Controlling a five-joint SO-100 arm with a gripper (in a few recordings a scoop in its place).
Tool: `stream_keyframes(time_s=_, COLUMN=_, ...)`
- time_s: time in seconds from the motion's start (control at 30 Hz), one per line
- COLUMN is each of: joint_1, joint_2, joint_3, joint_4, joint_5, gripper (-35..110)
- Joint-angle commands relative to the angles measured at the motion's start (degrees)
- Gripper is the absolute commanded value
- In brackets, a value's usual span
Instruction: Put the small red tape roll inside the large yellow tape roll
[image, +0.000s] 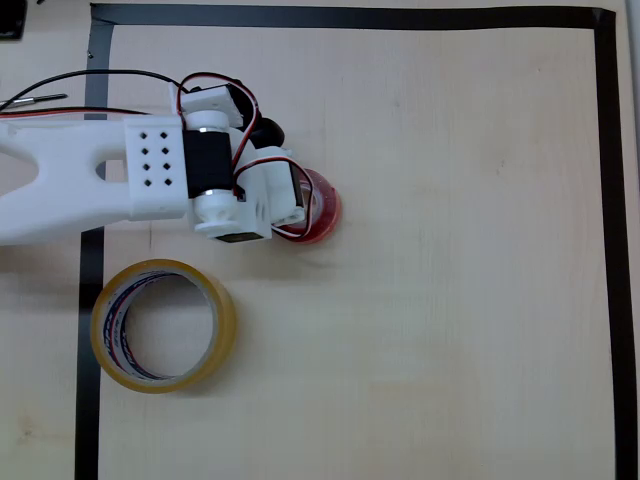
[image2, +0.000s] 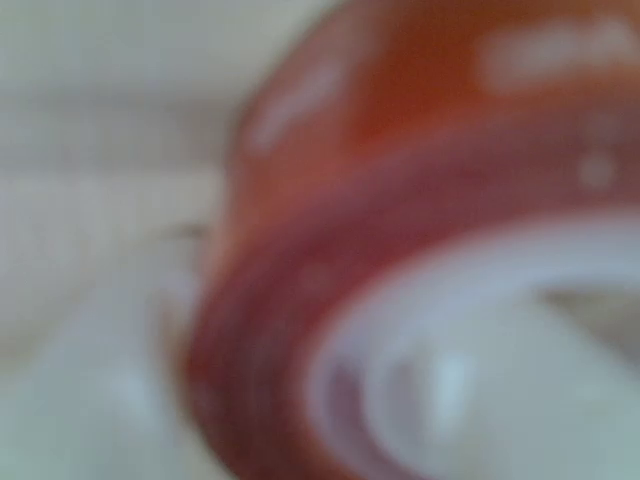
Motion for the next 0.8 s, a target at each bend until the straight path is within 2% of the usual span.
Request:
stream_keyframes(time_s=0.0, joint_1=-0.4, joint_2=1.6, joint_3=-0.9, joint_4=1.8, joint_5=-0.5, gripper=0)
stream_keyframes(time_s=0.43, joint_1=0.3, joint_2=20.5, joint_3=-2.2, joint_4=13.1, joint_5=-2.1, gripper=0)
stream_keyframes(time_s=0.77, joint_1=10.8, joint_2=34.4, joint_3=5.4, joint_4=17.9, joint_5=-7.2, gripper=0)
